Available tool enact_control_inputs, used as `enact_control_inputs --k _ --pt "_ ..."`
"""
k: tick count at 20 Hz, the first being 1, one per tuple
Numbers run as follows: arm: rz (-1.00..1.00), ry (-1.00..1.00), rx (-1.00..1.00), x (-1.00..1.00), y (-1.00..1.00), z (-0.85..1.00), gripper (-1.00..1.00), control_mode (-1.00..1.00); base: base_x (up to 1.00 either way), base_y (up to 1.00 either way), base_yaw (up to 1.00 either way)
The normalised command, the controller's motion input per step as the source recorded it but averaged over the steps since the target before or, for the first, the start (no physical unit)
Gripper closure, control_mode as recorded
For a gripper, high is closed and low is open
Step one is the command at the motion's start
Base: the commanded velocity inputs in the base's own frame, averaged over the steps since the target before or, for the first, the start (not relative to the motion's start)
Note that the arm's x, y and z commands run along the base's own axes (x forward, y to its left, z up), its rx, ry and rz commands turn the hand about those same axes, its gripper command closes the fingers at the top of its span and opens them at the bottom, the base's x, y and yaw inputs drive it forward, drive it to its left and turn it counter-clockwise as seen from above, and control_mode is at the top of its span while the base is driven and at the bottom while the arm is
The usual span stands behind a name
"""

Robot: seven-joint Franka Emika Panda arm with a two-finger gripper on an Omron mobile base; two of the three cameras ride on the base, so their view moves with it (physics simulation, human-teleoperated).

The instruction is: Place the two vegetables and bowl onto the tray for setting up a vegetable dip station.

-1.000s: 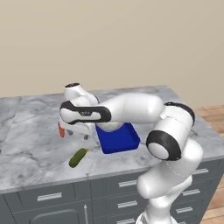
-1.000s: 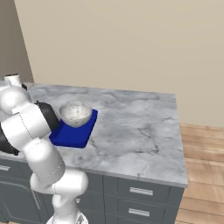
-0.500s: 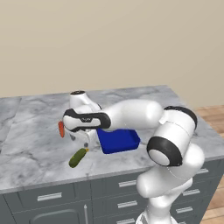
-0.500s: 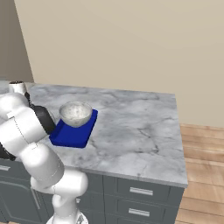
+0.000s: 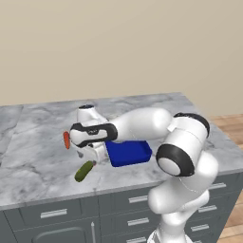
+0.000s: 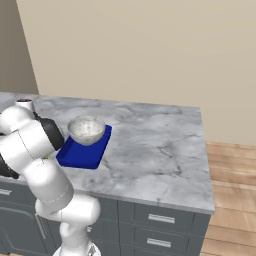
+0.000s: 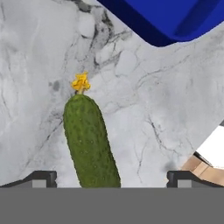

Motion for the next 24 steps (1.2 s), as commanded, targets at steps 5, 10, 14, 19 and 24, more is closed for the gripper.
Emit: enact_control_inputs --k 5,10,14,19,24 --pt "0.00 0.02 0.00 0.02 0.04 -0.25 -1.00 -1.00 0.00 0.00 0.00" --pt "0.00 0.00 0.00 0.01 0.09 -0.24 -1.00 -1.00 0.00 0.00 0.00" --pt "0.00 0.00 0.00 0.02 0.07 -0.25 -1.00 -1.00 0.00 0.00 0.00" --pt "0.00 0.01 0.00 0.01 0.06 -0.25 -1.00 -1.00 0.00 0.00 0.00" --pt "0.00 0.03 0.00 0.00 0.03 -0.28 -1.00 -1.00 0.00 0.00 0.00"
